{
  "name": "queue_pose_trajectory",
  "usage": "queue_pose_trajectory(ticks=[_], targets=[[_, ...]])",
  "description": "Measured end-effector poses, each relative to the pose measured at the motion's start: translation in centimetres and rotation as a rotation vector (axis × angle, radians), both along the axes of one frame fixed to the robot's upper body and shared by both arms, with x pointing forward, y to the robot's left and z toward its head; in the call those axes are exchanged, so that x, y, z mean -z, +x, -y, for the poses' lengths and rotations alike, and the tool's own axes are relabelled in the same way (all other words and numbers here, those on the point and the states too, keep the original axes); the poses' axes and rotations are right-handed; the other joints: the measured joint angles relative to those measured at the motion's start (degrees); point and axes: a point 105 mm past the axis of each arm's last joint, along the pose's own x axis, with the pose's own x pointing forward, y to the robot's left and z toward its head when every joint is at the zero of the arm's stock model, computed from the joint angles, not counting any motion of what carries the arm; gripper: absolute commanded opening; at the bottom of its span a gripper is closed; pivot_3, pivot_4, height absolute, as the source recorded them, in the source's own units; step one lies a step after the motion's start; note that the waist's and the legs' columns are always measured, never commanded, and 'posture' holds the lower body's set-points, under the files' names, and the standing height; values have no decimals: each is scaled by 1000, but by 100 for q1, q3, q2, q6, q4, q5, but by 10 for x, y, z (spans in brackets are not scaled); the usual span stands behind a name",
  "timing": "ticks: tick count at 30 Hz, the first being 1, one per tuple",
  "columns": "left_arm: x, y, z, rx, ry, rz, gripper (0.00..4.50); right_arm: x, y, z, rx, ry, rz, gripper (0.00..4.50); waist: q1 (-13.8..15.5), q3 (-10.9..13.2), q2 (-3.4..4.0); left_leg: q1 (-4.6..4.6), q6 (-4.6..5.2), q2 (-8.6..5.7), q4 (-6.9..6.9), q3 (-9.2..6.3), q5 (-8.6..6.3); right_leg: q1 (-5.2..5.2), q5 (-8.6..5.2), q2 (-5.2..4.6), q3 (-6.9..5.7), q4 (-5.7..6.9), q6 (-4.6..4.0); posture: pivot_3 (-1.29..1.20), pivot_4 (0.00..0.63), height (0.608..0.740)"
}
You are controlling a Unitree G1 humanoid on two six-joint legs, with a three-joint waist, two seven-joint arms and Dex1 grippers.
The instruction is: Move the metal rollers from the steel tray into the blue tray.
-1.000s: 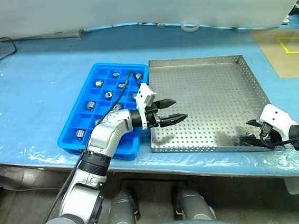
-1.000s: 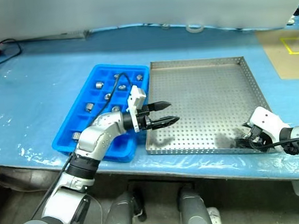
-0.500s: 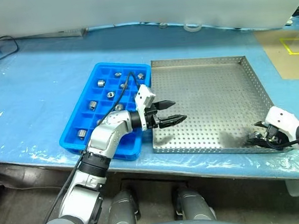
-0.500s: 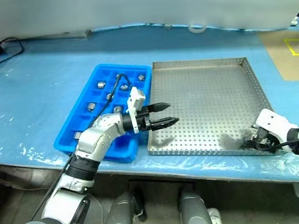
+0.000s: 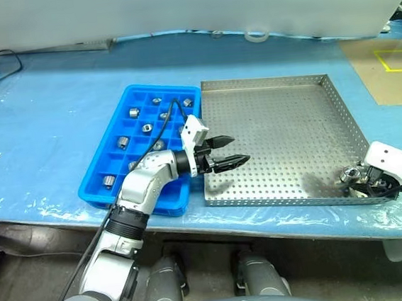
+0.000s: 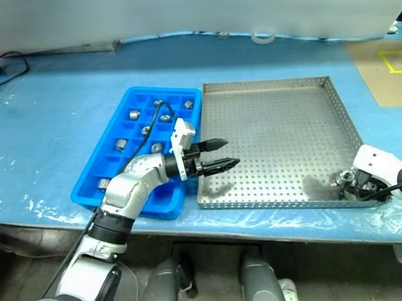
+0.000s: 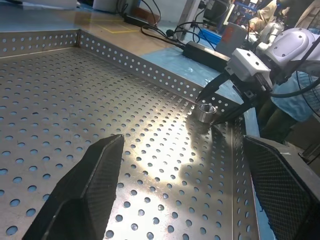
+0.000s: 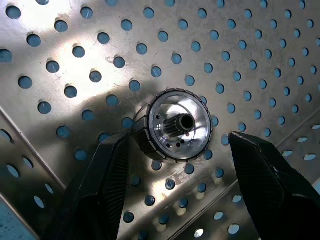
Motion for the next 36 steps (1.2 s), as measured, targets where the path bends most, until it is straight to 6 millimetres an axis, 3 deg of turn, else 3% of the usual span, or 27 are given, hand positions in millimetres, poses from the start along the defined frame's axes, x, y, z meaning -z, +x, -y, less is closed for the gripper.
queue_pose_trajectory(ticks=[4,5,7,15,25,28,31,33,36], targets=[[0,0,1,1,-2,-1,4012,1,2,-6,-17,9,10,3282,-1,0,0,3,0,1,0,0,0,3,0,0,0,0,0,-310,150,740],[0,0,1,1,-3,-1,4012,1,3,-9,-24,13,12,3094,-1,0,0,4,0,1,0,0,0,4,0,0,0,0,0,-309,150,740],[0,0,1,1,-3,-1,4012,2,4,-17,-48,30,16,2700,-6,0,0,6,-1,2,1,0,0,4,0,0,0,1,0,-308,150,740],[0,0,1,-1,-2,-1,4012,3,4,-27,-75,56,1,362,7,-1,1,5,-1,1,0,1,-1,5,0,0,0,0,0,-300,150,740],[6,3,-10,-37,18,-6,4012,-3,9,-34,-47,107,4,362,8,-1,3,4,-1,0,0,1,-1,3,0,0,1,0,0,-290,150,740],[6,3,-10,-40,18,-7,4012,-18,21,-41,-35,179,81,972,4,-1,7,5,-3,0,0,1,-1,2,0,0,2,1,0,-291,150,740],[4,3,-9,-43,16,-1,4012,-39,31,-40,-15,221,170,1979,11,0,9,4,-3,1,-1,2,-1,2,0,0,2,1,0,-295,150,740],[3,3,-10,-43,15,2,4012,-43,32,-38,0,228,180,2629,32,-1,10,3,-1,1,-3,1,0,2,0,0,1,0,0,-297,150,740],[3,3,-9,-43,13,2,4012,-29,15,-35,6,231,59,2629,58,-1,12,-9,3,-1,-3,2,-2,-5,0,-1,1,-4,0,-300,150,740]])
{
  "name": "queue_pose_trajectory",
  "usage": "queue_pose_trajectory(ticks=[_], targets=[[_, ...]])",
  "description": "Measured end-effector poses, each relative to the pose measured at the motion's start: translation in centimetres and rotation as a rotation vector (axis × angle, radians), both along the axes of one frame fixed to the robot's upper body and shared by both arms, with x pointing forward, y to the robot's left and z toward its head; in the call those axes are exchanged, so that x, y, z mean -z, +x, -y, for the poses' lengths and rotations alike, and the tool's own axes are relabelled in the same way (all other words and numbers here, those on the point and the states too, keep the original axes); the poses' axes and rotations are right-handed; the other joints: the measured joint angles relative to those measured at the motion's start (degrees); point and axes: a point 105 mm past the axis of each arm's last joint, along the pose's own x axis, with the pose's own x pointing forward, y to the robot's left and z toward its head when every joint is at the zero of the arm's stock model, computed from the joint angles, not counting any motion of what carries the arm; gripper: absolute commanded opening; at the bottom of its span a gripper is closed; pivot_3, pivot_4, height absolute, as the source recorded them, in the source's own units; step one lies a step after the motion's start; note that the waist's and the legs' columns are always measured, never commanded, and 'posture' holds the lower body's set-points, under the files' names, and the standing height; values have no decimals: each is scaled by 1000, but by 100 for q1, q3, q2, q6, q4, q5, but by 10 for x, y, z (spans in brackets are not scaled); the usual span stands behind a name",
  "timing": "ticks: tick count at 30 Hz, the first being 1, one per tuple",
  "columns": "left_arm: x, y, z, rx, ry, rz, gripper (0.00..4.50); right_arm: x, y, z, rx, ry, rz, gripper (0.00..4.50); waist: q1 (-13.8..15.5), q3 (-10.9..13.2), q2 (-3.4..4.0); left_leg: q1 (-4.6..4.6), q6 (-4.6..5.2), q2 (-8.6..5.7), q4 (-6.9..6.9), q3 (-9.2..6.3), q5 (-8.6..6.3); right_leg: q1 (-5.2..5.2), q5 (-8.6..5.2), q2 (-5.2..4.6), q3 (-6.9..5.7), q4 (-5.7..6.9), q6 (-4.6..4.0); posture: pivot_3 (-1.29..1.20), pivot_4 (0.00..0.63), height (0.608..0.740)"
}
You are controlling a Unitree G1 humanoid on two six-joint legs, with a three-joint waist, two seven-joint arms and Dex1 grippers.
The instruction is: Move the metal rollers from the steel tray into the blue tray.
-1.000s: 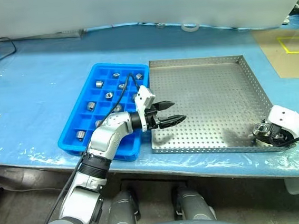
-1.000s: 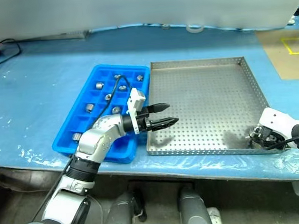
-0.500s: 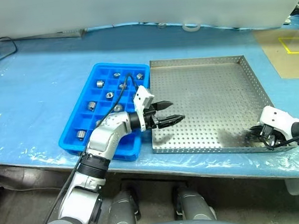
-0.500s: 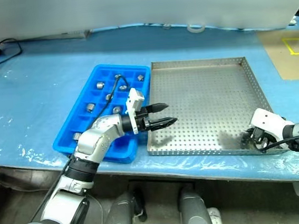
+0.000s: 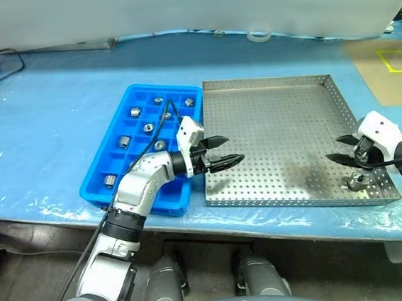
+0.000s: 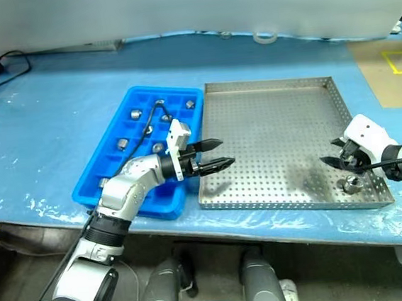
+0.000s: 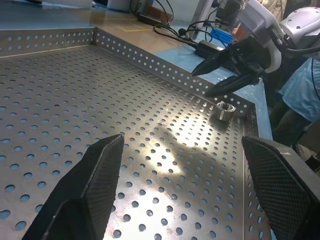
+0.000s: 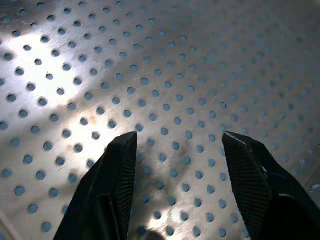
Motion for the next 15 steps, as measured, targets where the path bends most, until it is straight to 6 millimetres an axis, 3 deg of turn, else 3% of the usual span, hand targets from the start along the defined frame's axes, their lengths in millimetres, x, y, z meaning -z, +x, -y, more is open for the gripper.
queue_pose_trajectory(ticks=[5,12,15], targets=[[0,-1,2,3,-5,-4,4012,8,-16,22,24,-56,-93,2629,-43,0,-1,5,-3,-1,4,5,-3,-2,0,-3,1,2,1,-300,150,740],[-1,-1,2,6,-7,-7,4012,9,-19,45,61,-126,-77,2629,-58,0,0,15,-13,1,3,6,-7,4,0,-1,2,2,2,-299,150,740],[0,-1,2,6,-6,-8,4012,9,-17,45,31,-153,-57,3223,-56,0,0,9,-2,1,3,5,-1,-1,1,-1,2,2,1,-297,150,740]])
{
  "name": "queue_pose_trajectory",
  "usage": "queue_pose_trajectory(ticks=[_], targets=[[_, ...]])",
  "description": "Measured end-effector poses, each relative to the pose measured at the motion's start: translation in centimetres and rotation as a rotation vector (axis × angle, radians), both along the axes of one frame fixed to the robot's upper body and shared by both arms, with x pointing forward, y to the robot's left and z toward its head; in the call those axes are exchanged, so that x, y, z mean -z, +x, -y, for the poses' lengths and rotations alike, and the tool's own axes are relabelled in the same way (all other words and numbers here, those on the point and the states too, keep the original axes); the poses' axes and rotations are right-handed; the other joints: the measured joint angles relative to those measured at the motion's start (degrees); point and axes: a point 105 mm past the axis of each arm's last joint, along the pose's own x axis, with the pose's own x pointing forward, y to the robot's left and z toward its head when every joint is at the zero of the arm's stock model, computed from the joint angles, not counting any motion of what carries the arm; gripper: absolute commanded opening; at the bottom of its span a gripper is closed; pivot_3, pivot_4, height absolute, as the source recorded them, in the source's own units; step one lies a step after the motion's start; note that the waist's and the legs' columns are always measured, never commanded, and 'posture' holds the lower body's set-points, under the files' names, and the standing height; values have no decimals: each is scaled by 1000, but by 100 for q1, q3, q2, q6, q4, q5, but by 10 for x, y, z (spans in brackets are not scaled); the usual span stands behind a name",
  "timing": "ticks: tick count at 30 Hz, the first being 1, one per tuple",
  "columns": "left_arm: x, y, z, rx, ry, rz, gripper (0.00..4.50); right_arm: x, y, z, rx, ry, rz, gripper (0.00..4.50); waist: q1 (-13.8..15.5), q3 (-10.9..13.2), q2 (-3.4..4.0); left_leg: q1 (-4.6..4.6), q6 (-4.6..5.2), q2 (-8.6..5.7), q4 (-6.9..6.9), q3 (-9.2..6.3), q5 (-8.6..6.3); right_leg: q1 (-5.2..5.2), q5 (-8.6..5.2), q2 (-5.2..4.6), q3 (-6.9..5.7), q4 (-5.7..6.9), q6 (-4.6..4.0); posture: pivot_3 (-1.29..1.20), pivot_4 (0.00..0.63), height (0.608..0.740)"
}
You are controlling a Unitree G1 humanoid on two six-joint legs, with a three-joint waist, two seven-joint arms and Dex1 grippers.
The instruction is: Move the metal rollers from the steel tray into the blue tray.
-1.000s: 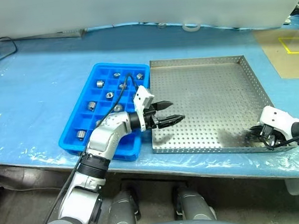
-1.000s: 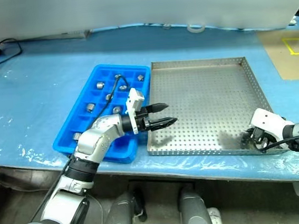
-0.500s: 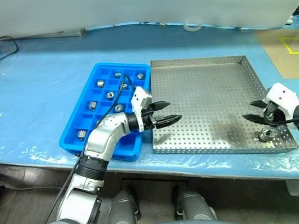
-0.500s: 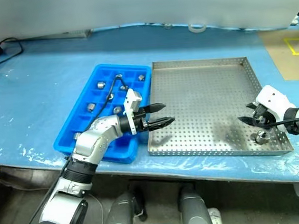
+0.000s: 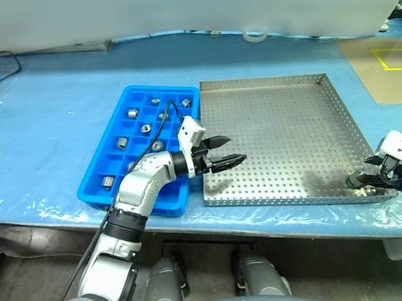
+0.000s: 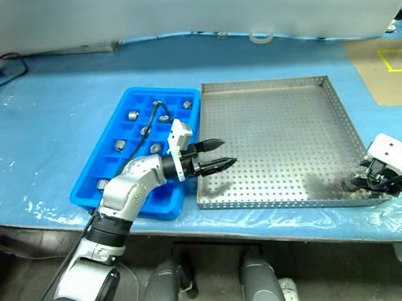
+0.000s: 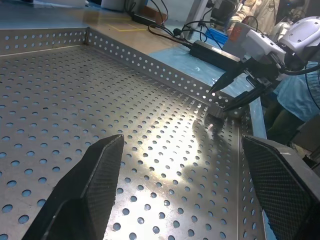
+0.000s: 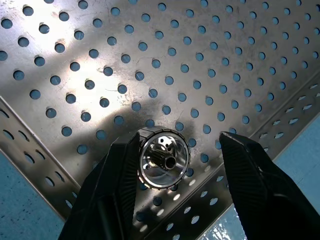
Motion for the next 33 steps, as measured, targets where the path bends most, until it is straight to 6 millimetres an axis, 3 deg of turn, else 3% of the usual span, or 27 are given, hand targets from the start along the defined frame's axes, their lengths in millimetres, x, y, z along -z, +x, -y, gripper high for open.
queue_pose_trajectory(ticks=[4,26,29,32,33], targets=[[0,0,0,0,0,0,4012,3,1,5,2,-21,0,4457,9,0,0,-2,1,-2,0,0,0,-1,0,0,0,0,0,-295,150,740],[1,-1,-1,-2,3,-8,4012,22,3,3,5,-16,-48,4457,18,0,-4,2,2,-1,4,0,-1,10,0,-1,-1,-1,-1,-286,150,740],[1,-1,-1,-2,3,-6,4012,23,1,3,0,-3,-69,3846,28,0,-4,7,1,-1,5,0,-1,18,0,-1,-1,-1,0,-284,150,740],[1,-1,-1,-6,4,-6,4012,26,-1,1,-15,10,-97,2813,28,0,-4,8,1,-1,4,0,-2,20,0,-1,-1,-2,0,-283,150,740],[1,0,-1,-8,4,-6,4012,26,-2,0,-17,12,-102,2813,24,1,-5,8,2,-1,5,0,-2,21,0,-1,-1,-2,-1,-283,150,740]])
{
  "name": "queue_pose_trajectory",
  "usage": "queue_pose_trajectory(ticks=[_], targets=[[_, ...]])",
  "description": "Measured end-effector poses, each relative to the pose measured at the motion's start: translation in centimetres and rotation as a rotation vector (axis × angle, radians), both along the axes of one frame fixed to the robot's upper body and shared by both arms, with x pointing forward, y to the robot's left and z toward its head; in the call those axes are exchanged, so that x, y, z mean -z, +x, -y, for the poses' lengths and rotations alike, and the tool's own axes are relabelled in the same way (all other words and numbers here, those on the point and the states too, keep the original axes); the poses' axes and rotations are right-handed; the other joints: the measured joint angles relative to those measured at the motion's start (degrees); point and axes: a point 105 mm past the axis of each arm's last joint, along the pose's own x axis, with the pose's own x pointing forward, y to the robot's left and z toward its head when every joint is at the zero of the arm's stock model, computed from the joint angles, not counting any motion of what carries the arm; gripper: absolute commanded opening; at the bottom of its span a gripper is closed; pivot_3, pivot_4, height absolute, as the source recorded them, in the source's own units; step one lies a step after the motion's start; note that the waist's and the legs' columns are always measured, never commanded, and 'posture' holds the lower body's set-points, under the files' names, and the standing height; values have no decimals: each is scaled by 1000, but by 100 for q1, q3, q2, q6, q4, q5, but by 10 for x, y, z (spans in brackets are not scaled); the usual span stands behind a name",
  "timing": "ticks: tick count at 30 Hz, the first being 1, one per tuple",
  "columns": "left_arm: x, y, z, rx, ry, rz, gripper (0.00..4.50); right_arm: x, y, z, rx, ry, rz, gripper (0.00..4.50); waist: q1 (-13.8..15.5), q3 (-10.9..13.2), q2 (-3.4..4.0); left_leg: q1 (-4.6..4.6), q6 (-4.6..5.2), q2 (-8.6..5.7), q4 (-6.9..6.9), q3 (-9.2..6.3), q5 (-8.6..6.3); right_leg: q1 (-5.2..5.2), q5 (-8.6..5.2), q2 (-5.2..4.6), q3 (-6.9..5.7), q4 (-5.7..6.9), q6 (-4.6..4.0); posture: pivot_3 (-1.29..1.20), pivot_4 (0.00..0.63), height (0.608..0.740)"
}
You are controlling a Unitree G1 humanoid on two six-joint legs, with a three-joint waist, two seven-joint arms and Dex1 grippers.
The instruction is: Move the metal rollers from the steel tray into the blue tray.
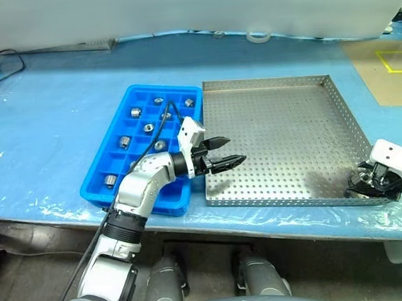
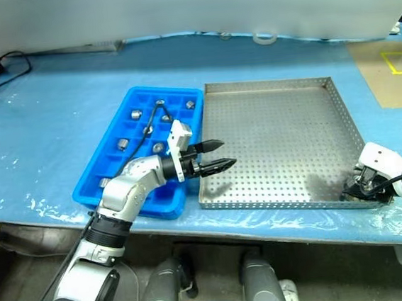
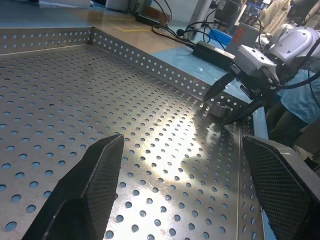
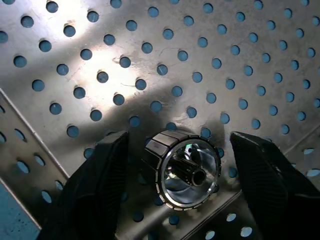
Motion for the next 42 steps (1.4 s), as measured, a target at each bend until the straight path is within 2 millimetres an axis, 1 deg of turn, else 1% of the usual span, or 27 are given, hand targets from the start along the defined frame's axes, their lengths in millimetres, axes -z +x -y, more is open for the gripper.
queue_pose_trajectory(ticks=[3,4,7,12,15,17,20,23,25,27,29,30,31,33,36,37,38,40,42], targets=[[0,0,0,-1,-1,0,4012,0,1,0,1,0,0,2813,-5,0,-1,2,-3,0,2,0,-2,3,0,0,0,0,0,-284,150,740],[0,0,0,-1,-1,0,4012,0,1,0,3,1,-1,2471,-2,0,-1,4,-4,0,2,0,-2,5,0,0,0,0,0,-284,150,740],[0,0,0,-3,0,0,4012,2,-1,-1,-1,2,-11,1634,-4,1,-2,11,-11,-1,2,0,-7,15,0,0,0,-2,0,-285,150,740],[0,1,0,-9,0,0,4012,3,-13,-3,-9,10,-50,1616,34,1,-2,14,-15,1,-6,-2,-10,20,-2,1,-1,-7,3,-285,150,740],[0,1,-1,-12,1,0,4012,1,-9,-5,-1,9,-33,1616,25,2,-4,13,-5,3,-10,-1,-4,17,-7,2,-2,-9,9,-283,150,740],[0,2,-2,-17,5,1,4012,0,-5,-11,12,41,-19,1616,-5,2,-5,11,-3,2,-10,-1,-5,15,-6,1,-2,-11,9,-277,150,740],[0,4,-6,-33,20,20,4012,-7,8,-33,-4,127,23,1616,-51,2,3,11,-4,1,-10,0,-5,-3,-6,1,2,0,9,-255,150,740],[-6,6,-19,-64,54,76,4012,-36,29,-61,-68,188,129,1616,-90,5,16,2,-15,6,-10,0,2,-29,-4,3,2,21,10,-232,150,740],[-17,7,-29,-95,56,124,4012,-60,42,-79,-122,209,212,1616,-74,5,17,3,-18,12,-14,0,4,-29,-4,6,0,22,9,-187,150,740],[-26,9,-44,-139,71,169,4012,-82,56,-101,-174,254,295,1616,-62,5,17,0,-18,13,-17,0,5,-34,-4,8,0,22,8,-159,150,740],[-32,11,-61,-189,86,196,4012,-93,65,-123,-231,291,331,1616,-11,4,19,-6,-19,13,-21,0,5,-40,-4,8,-1,22,7,-90,150,740],[-33,11,-69,-215,93,203,4012,-94,69,-135,-261,314,336,1616,15,4,18,-11,-20,15,-21,0,5,-44,-4,8,-4,22,7,-71,150,740],[-34,11,-79,-244,103,205,4012,-95,73,-151,-304,345,337,1616,25,4,18,-18,-20,14,-21,0,5,-52,-4,7,-4,24,7,-31,150,740],[-35,11,-93,-296,117,214,4012,-90,78,-180,-383,399,317,1616,86,4,18,-46,-21,14,-14,0,7,-80,-4,6,-5,39,6,9,150,740],[-32,10,-109,-377,130,213,4012,-82,86,-226,-493,478,282,1616,223,6,15,-81,-26,8,10,2,10,-132,-8,-8,-4,102,-1,115,150,740],[-31,9,-114,-403,128,214,4012,-80,87,-237,-528,491,267,1616,313,7,14,-88,-38,14,9,2,18,-143,-9,-6,-5,106,-3,134,150,740],[-31,7,-116,-416,127,214,4012,-78,86,-243,-547,496,259,1616,360,8,14,-89,-43,16,9,0,21,-144,-9,-5,-9,109,-3,175,150,740],[-27,0,-131,-486,142,204,4012,-79,84,-264,-635,521,232,1616,492,9,13,-87,-50,18,6,-1,25,-143,-10,-5,-12,113,-5,237,150,740],[-24,-5,-143,-538,153,193,4012,-80,80,-279,-699,542,212,1616,615,9,13,-85,-71,19,6,-2,17,-142,-10,-4,-13,114,-5,288,150,740]])
